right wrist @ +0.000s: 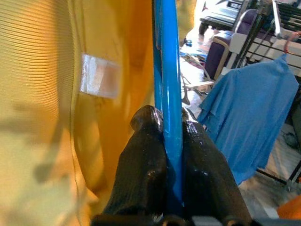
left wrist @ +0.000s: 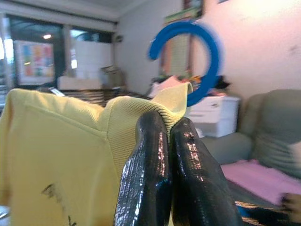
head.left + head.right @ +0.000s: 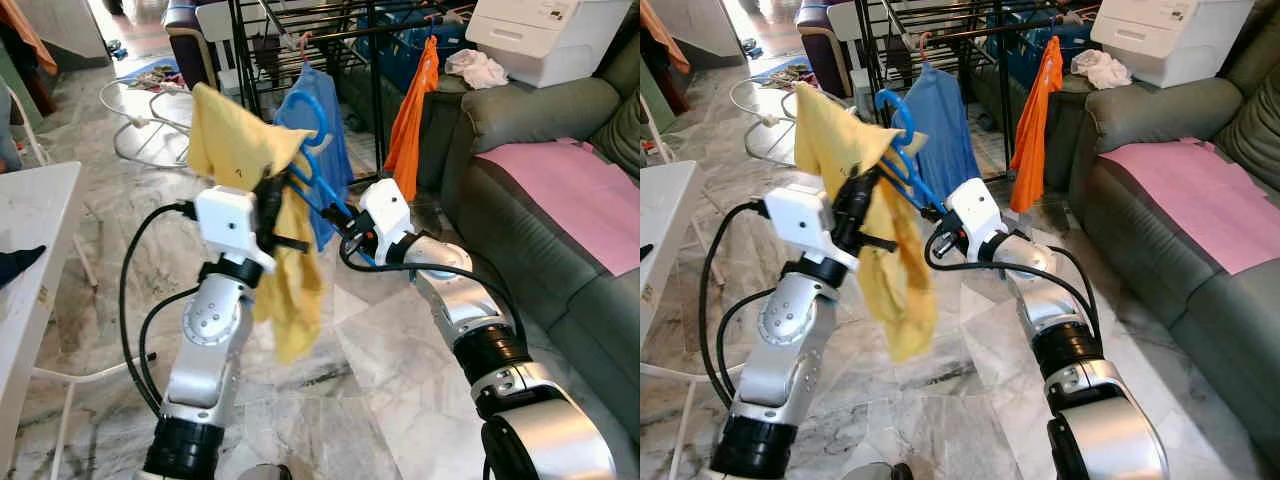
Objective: Hang hanger
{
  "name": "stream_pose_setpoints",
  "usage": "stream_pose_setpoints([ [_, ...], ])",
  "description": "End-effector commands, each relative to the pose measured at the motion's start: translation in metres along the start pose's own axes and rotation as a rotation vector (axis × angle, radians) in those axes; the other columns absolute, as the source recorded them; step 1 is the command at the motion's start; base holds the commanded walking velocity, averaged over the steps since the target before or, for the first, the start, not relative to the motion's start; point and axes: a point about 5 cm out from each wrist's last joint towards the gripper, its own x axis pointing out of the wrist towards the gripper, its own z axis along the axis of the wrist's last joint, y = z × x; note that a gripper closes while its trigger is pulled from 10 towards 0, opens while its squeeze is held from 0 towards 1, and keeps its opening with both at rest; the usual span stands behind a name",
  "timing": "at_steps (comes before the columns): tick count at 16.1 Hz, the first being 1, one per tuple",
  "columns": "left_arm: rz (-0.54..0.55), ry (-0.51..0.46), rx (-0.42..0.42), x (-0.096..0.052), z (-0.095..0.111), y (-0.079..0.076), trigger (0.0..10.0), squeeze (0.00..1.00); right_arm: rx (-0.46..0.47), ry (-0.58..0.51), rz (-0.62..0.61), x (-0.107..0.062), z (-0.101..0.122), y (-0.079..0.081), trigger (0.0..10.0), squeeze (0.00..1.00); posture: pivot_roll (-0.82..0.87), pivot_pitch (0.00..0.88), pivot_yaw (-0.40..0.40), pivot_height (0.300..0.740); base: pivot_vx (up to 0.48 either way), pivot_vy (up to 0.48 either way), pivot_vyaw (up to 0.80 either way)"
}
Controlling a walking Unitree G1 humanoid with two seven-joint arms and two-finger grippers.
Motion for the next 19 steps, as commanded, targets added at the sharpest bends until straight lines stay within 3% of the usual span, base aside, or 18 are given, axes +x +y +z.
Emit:
stream_pose_setpoints([
  [1, -0.047, -0.024, -0.004, 0.0, 0.005, -0.007, 0.0, 0.0, 0.03, -0.039, -0.039, 0.005, 0.012, -0.006, 0.0, 0.0, -0.04, 0.001, 0.032, 0.74, 0.0, 0.0, 0.0],
  [6, -0.108, 0.018, -0.024, -0.007, -0.001, -0.015, 0.0, 0.0, 0.078, -0.058, -0.079, 0.009, 0.018, -0.013, 0.0, 0.0, -0.04, 0.002, 0.033, 0.74, 0.0, 0.0, 0.0],
  [9, -0.169, 0.098, 0.0, -0.014, -0.016, -0.023, 0.0, 0.0, 0.069, -0.076, -0.066, 0.011, 0.025, -0.013, 0.0, 0.0, -0.04, 0.005, 0.032, 0.74, 0.0, 0.0, 0.0],
  [10, -0.163, 0.122, 0.015, -0.015, -0.021, -0.023, 4.7, 0.0, 0.068, -0.081, -0.059, 0.011, 0.026, -0.012, 0.0, 0.0, -0.04, 0.005, 0.032, 0.74, 0.0, 0.0, 0.0],
  [11, -0.128, 0.143, 0.012, -0.015, -0.026, -0.021, 10.0, 0.22, 0.059, -0.087, -0.035, 0.011, 0.026, -0.009, 0.0, 0.0, -0.04, 0.005, 0.032, 0.74, 0.0, 0.0, 0.0],
  [12, -0.108, 0.149, 0.017, -0.014, -0.027, -0.019, 10.0, 1.0, 0.056, -0.088, -0.024, 0.01, 0.026, -0.008, 0.0, 0.0, -0.04, 0.005, 0.032, 0.74, 0.0, 0.0, 0.0],
  [19, -0.189, 0.112, -0.016, -0.008, -0.013, -0.023, 10.0, 1.0, 0.031, -0.099, 0.046, 0.0, 0.018, -0.004, 0.0, 0.0, -0.04, 0.005, 0.032, 0.74, 0.0, 0.0, 0.0],
])
